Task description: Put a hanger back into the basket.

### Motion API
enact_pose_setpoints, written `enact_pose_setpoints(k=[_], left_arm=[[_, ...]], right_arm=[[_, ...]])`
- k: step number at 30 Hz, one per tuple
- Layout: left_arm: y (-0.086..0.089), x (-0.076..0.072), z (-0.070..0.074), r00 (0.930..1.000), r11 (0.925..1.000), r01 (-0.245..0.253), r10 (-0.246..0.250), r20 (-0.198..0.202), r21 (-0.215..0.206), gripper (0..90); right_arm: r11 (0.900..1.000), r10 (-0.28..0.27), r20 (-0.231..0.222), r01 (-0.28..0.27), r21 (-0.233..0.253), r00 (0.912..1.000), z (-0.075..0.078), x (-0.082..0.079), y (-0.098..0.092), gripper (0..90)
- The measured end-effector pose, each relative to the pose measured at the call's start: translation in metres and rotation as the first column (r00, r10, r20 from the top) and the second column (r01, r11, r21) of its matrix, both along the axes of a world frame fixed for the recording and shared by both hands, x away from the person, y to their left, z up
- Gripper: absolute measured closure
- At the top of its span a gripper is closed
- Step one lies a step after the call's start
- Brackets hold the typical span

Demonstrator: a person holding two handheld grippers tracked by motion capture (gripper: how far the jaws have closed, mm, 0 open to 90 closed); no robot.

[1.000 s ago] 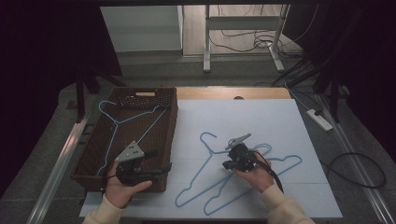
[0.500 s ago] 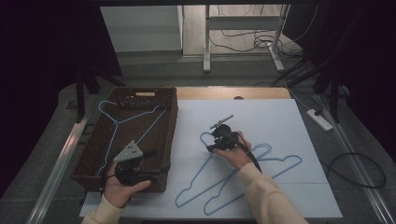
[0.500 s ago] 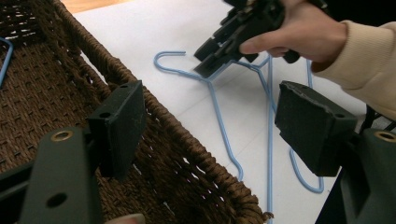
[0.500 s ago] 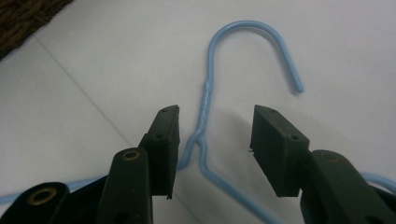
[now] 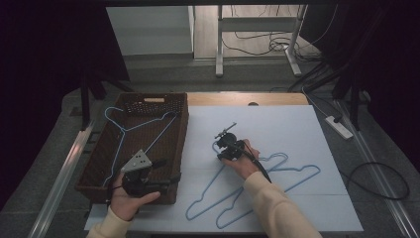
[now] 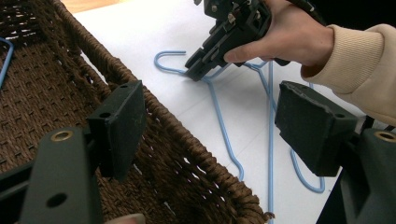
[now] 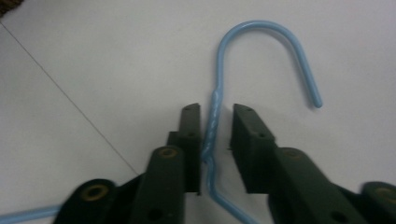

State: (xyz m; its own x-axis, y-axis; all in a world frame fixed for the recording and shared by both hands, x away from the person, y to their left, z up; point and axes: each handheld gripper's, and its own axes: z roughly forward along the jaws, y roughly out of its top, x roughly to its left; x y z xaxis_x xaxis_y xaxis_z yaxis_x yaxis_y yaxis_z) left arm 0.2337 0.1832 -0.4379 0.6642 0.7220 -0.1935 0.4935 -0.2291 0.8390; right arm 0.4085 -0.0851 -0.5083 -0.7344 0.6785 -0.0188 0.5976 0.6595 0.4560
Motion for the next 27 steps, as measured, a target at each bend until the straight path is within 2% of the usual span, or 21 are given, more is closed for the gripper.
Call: enact_pose_setpoints(k=[2,7,12,20,22,24,27], left_arm=[[0.0,0.0,0.0,1.0,1.0,-0.001,0.001,0.001,0.0,25.4],[0.0,-0.001,0.0,1.0,1.0,0.001,-0.001,0.002,0.001,25.4],[0.0,-0.001,0.0,1.0,1.0,-0.001,0.001,0.003,0.001,25.4],[-0.003,-0.001,0.001,1.0,1.0,0.005,-0.005,0.003,0.005,25.4],[-0.004,-0.002,0.001,1.0,1.0,0.007,-0.007,0.006,0.006,25.4],[-0.005,-0.002,0.002,0.9999,0.9999,0.009,-0.009,0.006,0.005,25.4],[-0.008,-0.002,0.002,0.9999,0.9999,0.013,-0.013,0.009,0.007,25.3]], right_arm=[[1.0,-0.016,-0.019,0.016,0.009,0.9997,0.0,-0.001,0.001,83.4],[0.995,-0.082,-0.062,0.085,0.048,0.9947,0.0,0.002,-0.002,86.0],[0.993,-0.098,-0.064,0.102,0.063,0.9931,0.001,0.001,-0.004,86.1],[0.989,-0.076,-0.016,0.077,0.125,0.997,0.012,-0.01,-0.014,86.2],[0.985,-0.068,0.019,0.064,0.159,0.9975,0.018,-0.016,-0.019,86.1],[0.985,-0.065,0.027,0.059,0.163,0.9975,0.02,-0.017,-0.02,86.2],[0.98,-0.056,0.076,0.04,0.195,0.9955,0.028,-0.026,-0.028,86.2]])
